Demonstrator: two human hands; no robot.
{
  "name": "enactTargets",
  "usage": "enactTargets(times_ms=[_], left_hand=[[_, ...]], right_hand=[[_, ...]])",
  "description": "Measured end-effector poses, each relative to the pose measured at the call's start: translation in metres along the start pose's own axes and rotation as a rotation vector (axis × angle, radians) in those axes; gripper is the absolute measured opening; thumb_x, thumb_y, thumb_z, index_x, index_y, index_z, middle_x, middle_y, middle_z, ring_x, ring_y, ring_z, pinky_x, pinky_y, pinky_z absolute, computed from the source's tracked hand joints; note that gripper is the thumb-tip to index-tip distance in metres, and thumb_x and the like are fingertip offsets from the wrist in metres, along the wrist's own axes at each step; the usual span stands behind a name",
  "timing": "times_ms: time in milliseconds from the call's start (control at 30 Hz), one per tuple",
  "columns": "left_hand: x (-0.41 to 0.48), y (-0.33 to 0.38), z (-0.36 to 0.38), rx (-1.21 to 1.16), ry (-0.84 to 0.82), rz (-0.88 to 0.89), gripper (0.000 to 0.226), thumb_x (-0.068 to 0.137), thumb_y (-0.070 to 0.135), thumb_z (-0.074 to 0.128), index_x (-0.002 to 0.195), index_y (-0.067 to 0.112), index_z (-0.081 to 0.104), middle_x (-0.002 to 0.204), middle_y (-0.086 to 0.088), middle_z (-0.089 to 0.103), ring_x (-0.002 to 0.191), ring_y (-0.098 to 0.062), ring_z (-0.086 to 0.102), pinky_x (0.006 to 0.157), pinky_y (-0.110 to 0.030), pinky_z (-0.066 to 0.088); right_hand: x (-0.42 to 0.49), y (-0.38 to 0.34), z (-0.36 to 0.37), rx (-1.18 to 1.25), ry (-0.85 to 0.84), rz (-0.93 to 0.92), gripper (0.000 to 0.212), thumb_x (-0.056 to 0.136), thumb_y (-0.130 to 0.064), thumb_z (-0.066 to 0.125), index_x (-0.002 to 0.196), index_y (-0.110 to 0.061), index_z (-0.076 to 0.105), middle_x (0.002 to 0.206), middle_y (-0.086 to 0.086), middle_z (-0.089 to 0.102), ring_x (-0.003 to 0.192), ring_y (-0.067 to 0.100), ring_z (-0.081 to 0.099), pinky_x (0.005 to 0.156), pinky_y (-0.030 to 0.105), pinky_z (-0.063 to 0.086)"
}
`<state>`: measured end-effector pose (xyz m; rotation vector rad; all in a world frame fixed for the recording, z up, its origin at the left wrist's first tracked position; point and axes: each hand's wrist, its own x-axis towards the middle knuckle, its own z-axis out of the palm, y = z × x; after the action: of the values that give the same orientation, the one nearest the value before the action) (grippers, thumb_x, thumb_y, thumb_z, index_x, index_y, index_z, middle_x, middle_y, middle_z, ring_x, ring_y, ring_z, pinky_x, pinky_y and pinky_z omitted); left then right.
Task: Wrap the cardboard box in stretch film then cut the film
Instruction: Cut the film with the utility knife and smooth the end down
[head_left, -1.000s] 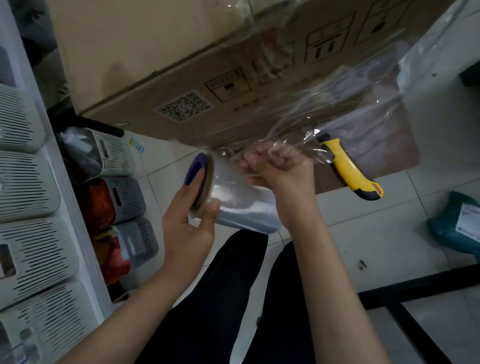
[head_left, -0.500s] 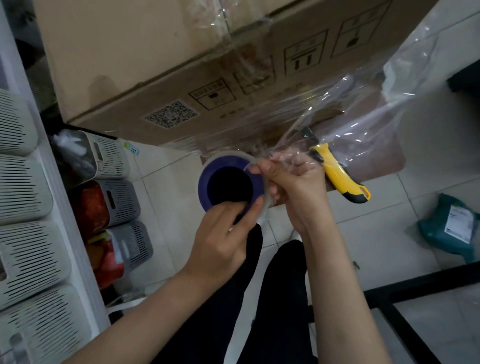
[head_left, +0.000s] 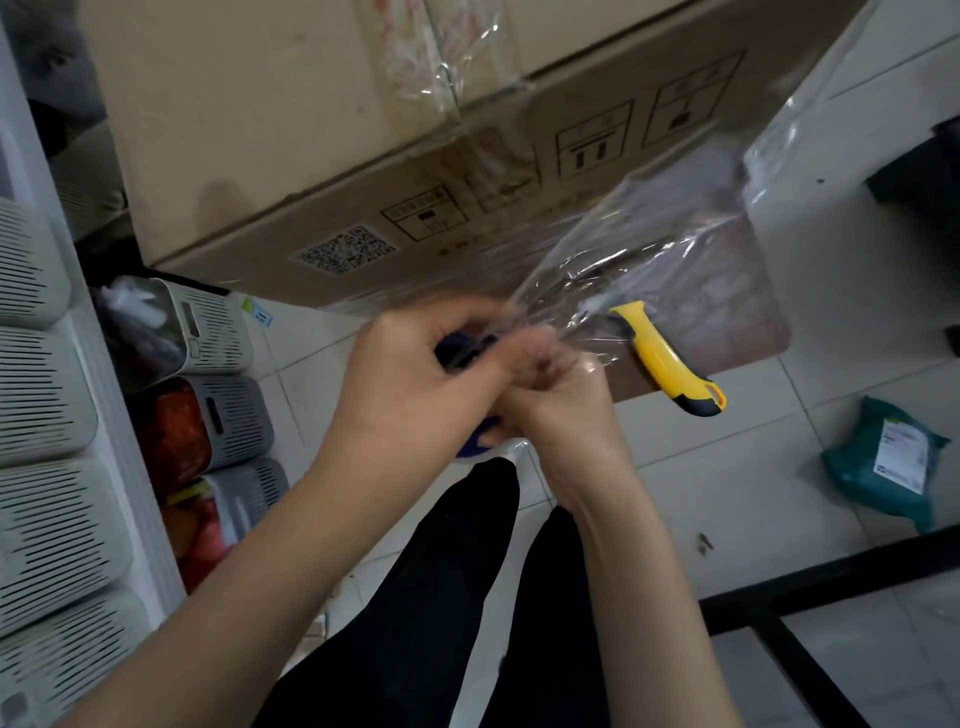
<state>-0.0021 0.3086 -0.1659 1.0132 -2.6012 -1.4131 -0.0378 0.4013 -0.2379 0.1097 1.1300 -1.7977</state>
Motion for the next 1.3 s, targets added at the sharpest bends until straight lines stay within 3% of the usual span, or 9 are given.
enactTargets(times_ms=[100,267,433,500,633,800,1067,1200,1300], left_hand=[[0.003,-0.001,0.002,0.013,0.026,-0.008,0.029,0.080,0.013,0.074,0.067,0.037,0.065,0.064,0.029,0.066,0.066,0.011,0.062,0.063,-0.005,0.043],[-0.002,-0.006,-0.009,0.079,0.098,0.034,0.026,0.086,0.012,0.068,0.070,0.032,0.064,0.078,0.019,0.068,0.069,0.006,0.063,0.064,-0.008,0.046],[-0.010,0.002,-0.027,0.228,0.107,0.217,0.019,0.084,0.013,0.068,0.081,0.031,0.065,0.072,0.021,0.065,0.074,0.008,0.061,0.065,-0.004,0.044],[-0.011,0.002,-0.032,0.267,0.110,0.273,0.012,0.083,0.008,0.070,0.086,0.020,0.068,0.079,0.023,0.062,0.075,0.004,0.061,0.068,-0.004,0.044],[-0.010,0.002,-0.041,0.310,0.151,0.300,0.015,0.082,0.006,0.071,0.088,0.019,0.068,0.083,0.022,0.061,0.077,0.002,0.061,0.072,-0.002,0.042],[-0.008,-0.011,-0.049,0.488,0.289,0.365,0.007,0.085,0.004,0.069,0.091,0.005,0.072,0.080,0.010,0.062,0.076,-0.003,0.057,0.072,-0.008,0.043],[-0.005,-0.040,-0.062,0.569,0.441,0.417,0.012,0.090,0.016,0.067,0.092,0.005,0.071,0.086,-0.001,0.067,0.075,-0.015,0.061,0.071,-0.029,0.049],[-0.006,-0.048,-0.058,0.541,0.579,0.435,0.019,0.093,0.022,0.064,0.090,0.004,0.070,0.084,0.003,0.063,0.073,-0.009,0.056,0.068,-0.025,0.046],[-0.005,-0.054,-0.053,0.520,0.638,0.455,0.023,0.094,0.023,0.064,0.090,0.001,0.070,0.084,0.001,0.064,0.073,-0.007,0.057,0.066,-0.021,0.045]], right_hand=[[-0.005,0.005,0.012,-0.007,-0.016,0.043,0.034,0.081,0.015,0.061,0.076,-0.017,0.070,0.054,-0.005,0.071,0.046,0.005,0.067,0.044,0.019,0.054],[-0.019,0.003,0.010,0.010,-0.078,0.091,0.018,0.079,0.004,0.072,0.087,-0.011,0.066,0.064,-0.004,0.076,0.057,0.007,0.072,0.044,0.016,0.051],[-0.022,-0.005,-0.009,0.274,-0.064,0.089,0.087,0.051,-0.033,0.091,0.128,-0.017,0.055,0.108,0.003,0.076,0.093,0.019,0.074,0.056,0.030,0.061],[-0.017,-0.010,-0.015,0.321,0.000,0.053,0.075,0.060,-0.033,0.084,0.126,-0.012,0.057,0.102,0.005,0.077,0.088,0.018,0.075,0.054,0.028,0.061],[-0.003,-0.013,-0.022,0.160,0.150,-0.042,0.007,0.070,-0.015,0.077,0.071,-0.021,0.076,0.071,0.002,0.077,0.060,0.009,0.072,0.043,0.018,0.051],[0.026,-0.007,-0.020,-0.213,0.302,-0.135,0.033,0.074,-0.005,0.081,0.054,-0.029,0.071,0.057,-0.006,0.073,0.054,0.006,0.067,0.054,0.022,0.054],[0.060,-0.007,-0.013,-0.329,0.284,-0.181,0.013,0.073,-0.007,0.082,0.073,-0.010,0.069,0.068,0.002,0.071,0.057,0.007,0.066,0.060,0.019,0.056],[0.068,-0.002,-0.007,-0.374,0.331,-0.176,0.021,0.072,-0.012,0.084,0.083,0.003,0.073,0.077,0.014,0.076,0.073,0.026,0.075,0.075,0.040,0.062],[0.072,-0.001,-0.003,-0.403,0.371,-0.187,0.017,0.071,-0.014,0.084,0.076,-0.002,0.074,0.077,0.015,0.076,0.074,0.028,0.075,0.077,0.049,0.060]])
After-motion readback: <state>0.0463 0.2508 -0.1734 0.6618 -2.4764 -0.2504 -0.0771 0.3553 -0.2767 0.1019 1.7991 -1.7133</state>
